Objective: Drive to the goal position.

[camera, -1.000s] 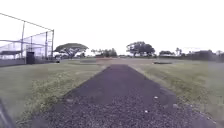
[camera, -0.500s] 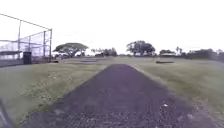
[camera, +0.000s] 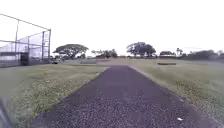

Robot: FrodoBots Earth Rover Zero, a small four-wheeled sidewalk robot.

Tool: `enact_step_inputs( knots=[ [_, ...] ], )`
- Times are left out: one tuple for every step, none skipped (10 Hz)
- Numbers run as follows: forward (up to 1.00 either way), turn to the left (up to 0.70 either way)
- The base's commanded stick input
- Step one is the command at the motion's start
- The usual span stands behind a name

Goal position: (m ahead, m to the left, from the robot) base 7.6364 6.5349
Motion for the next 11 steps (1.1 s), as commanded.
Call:
enact_step_inputs(
  knots=[
    [0.70,0.00],
    [0.70,0.00],
    [0.70,0.00],
    [0.70,0.00],
    [0.70,0.00],
    [0.70,0.00],
    [0.70,0.00],
    [0.70,0.00],
    [0.70,0.00],
    [0.70,0.00],
    [0.70,0.00]
  ],
)
